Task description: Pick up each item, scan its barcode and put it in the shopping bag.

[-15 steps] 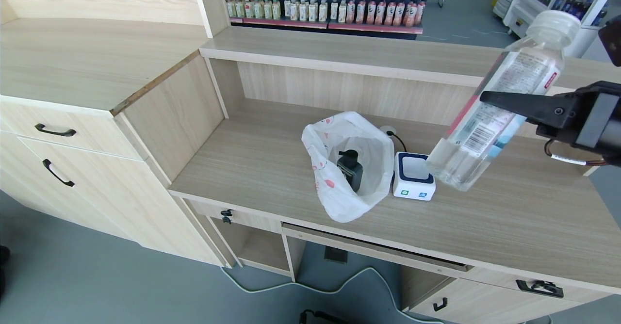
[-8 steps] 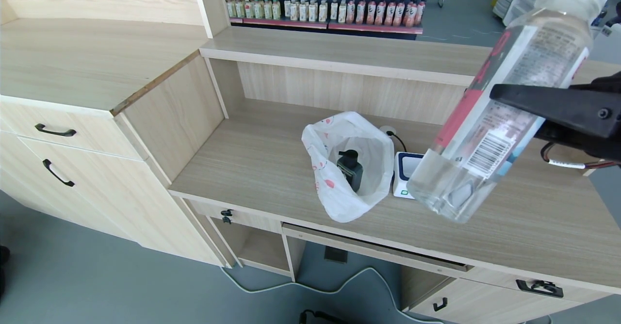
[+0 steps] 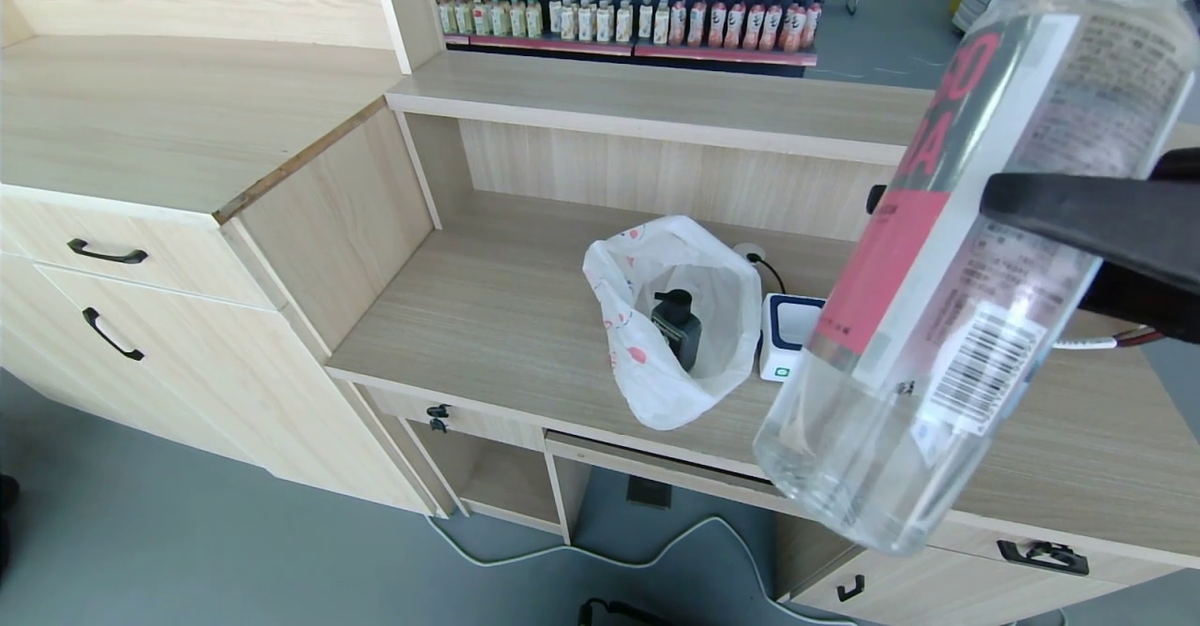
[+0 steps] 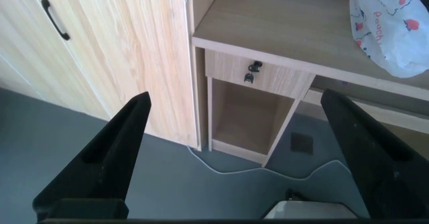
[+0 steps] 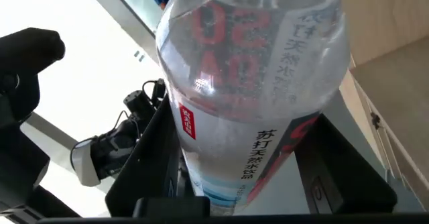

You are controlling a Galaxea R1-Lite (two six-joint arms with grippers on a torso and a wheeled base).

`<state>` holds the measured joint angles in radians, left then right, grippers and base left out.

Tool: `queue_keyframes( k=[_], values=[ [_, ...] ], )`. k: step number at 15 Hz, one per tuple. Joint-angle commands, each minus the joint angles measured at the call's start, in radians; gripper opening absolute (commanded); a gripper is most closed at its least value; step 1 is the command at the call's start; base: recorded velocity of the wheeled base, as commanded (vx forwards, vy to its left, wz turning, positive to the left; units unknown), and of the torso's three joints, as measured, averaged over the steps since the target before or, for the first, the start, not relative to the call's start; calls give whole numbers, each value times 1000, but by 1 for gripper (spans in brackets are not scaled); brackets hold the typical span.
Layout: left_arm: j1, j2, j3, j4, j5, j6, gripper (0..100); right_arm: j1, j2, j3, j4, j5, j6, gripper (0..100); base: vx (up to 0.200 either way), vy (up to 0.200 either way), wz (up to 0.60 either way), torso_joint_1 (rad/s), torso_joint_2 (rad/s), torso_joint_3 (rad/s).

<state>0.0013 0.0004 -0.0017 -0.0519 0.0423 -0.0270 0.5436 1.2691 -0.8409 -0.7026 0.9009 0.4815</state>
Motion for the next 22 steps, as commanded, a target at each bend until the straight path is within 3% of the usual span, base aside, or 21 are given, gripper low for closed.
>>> queue_keyframes(
  k=[1,5,22],
  values=[
    [0,0,0,0,1,-1,100,18,-2,-7,3,1,14,0,0,0,0,0,0,0],
    [0,0,0,0,1,-1,100,10,-45,2,89,0,14,0,0,0,0,0,0,0],
    [0,0,0,0,1,-1,100,15,-139,74,94,-2,12,0,0,0,0,0,0,0]
  ],
)
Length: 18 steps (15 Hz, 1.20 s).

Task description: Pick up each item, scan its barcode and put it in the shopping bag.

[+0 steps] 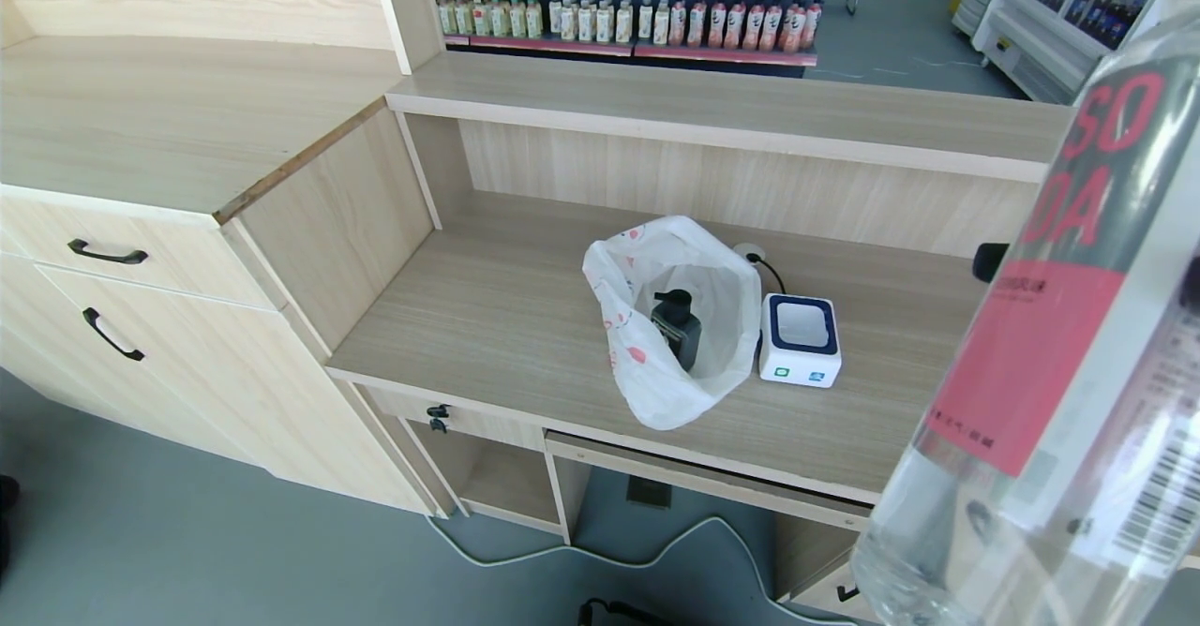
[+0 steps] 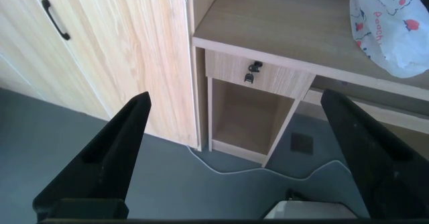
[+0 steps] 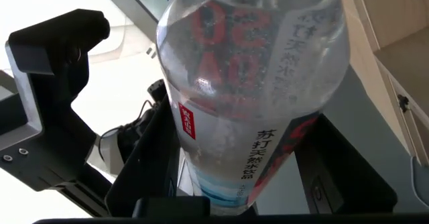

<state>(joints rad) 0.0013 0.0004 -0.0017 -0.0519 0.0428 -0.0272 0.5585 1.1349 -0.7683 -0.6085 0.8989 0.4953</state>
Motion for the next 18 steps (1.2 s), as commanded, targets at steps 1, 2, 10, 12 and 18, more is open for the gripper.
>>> queue_keyframes(
  k=[1,2,10,12,18],
  values=[
    [0,0,0,0,0,0,100,-2,-7,1,0,0,2,0,0,0,0,0,0,0],
    [0,0,0,1,0,0,100,-2,-7,3,0,0,2,0,0,0,0,0,0,0],
    [0,0,0,0,0,0,100,-304,135,75,-17,-9,-466,0,0,0,0,0,0,0],
    [0,0,0,0,0,0,100,-565,292,158,-137,-8,-914,0,0,0,0,0,0,0],
    [0,0,0,0,0,0,100,-933,508,86,-189,2,-1520,0,0,0,0,0,0,0]
  ],
)
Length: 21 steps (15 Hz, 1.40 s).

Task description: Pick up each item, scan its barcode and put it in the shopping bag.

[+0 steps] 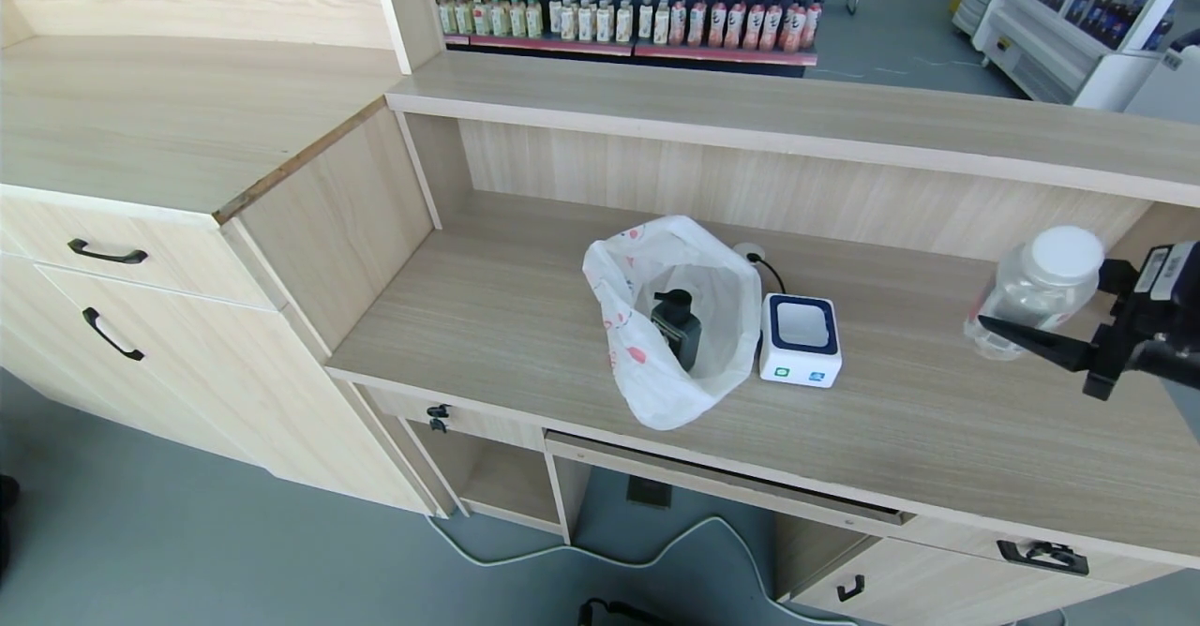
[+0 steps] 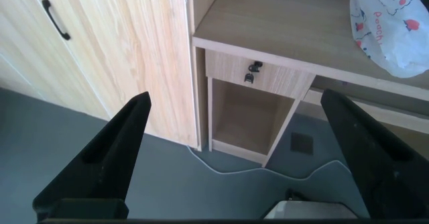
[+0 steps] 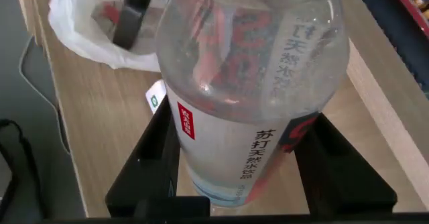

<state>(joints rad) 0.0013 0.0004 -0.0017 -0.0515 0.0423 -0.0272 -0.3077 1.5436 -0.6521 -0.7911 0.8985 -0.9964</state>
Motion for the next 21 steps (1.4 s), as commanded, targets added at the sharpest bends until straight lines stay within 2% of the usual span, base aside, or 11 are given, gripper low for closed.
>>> queue_keyframes(
  k=[1,5,7,9,12,15,18,21],
  values=[
    [0,0,0,-1,1,0,100,-80,128,-38,-23,2,-88,0,0,0,0,0,0,0],
    [0,0,0,-1,1,0,100,-126,173,-41,-157,7,-171,0,0,0,0,0,0,0],
    [0,0,0,-1,1,0,100,-126,188,-44,-237,69,-246,0,0,0,0,0,0,0],
    [0,0,0,-1,1,0,100,-111,204,-47,-270,123,-268,0,0,0,0,0,0,0],
    [0,0,0,-1,1,0,100,-84,234,-81,-277,126,-361,0,0,0,0,0,0,0],
    [0,0,0,-1,1,0,100,-36,297,-172,-286,123,-407,0,0,0,200,2,1,1],
    [0,0,0,-1,1,0,100,-5,348,-176,-376,123,-424,0,0,0,600,6,1,4],
    [0,0,0,-1,1,0,100,32,405,-181,-453,126,-426,0,0,0,0,0,0,0]
  ],
)
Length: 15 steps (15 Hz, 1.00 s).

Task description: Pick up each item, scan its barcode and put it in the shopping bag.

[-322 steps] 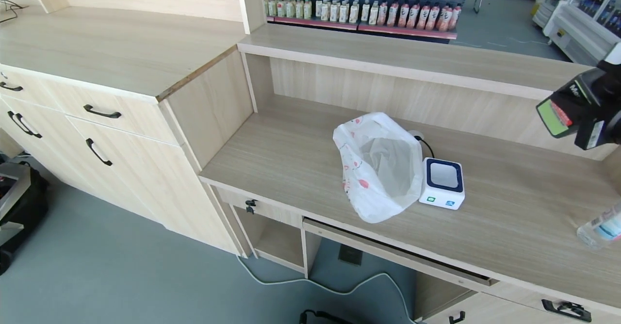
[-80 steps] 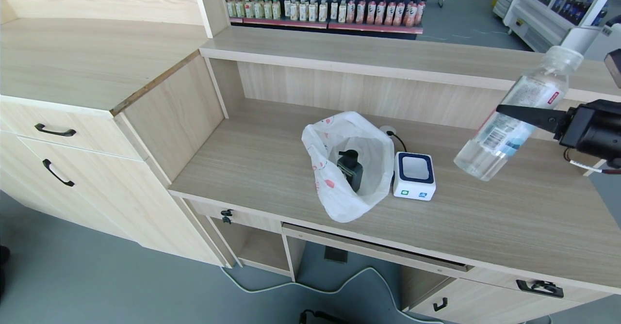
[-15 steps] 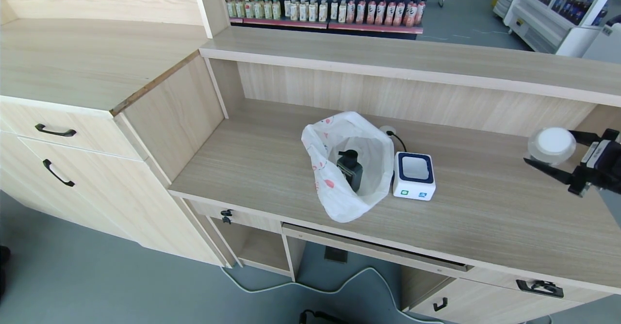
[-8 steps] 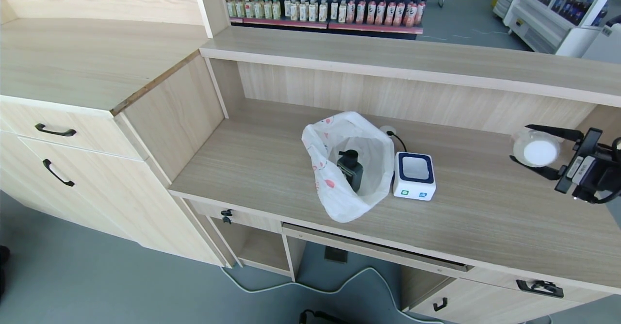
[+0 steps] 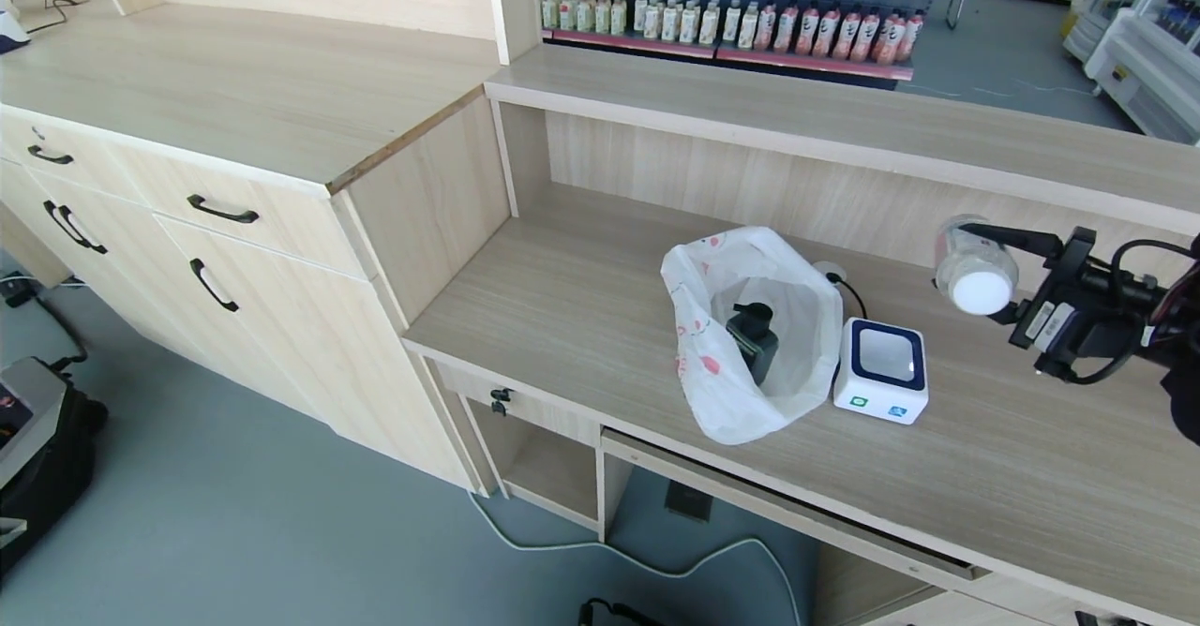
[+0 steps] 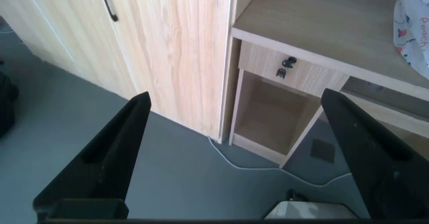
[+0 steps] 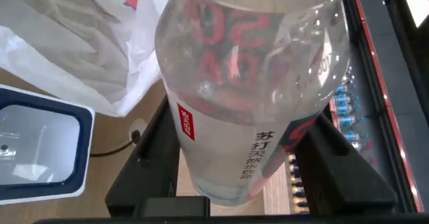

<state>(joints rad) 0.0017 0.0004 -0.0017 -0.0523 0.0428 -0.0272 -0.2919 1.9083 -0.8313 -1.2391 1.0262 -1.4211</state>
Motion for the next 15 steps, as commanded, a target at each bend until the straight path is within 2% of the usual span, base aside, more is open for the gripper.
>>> queue_keyframes(
  k=[1,6,15],
  values=[
    [0,0,0,0,0,0,100,40,78,9,-43,2,-2,0,0,0,0,0,0,0],
    [0,0,0,0,0,0,100,74,172,34,-100,34,-35,0,0,0,0,0,0,0],
    [0,0,0,0,0,0,100,86,227,31,-102,26,-48,0,0,0,0,0,0,0]
  ],
)
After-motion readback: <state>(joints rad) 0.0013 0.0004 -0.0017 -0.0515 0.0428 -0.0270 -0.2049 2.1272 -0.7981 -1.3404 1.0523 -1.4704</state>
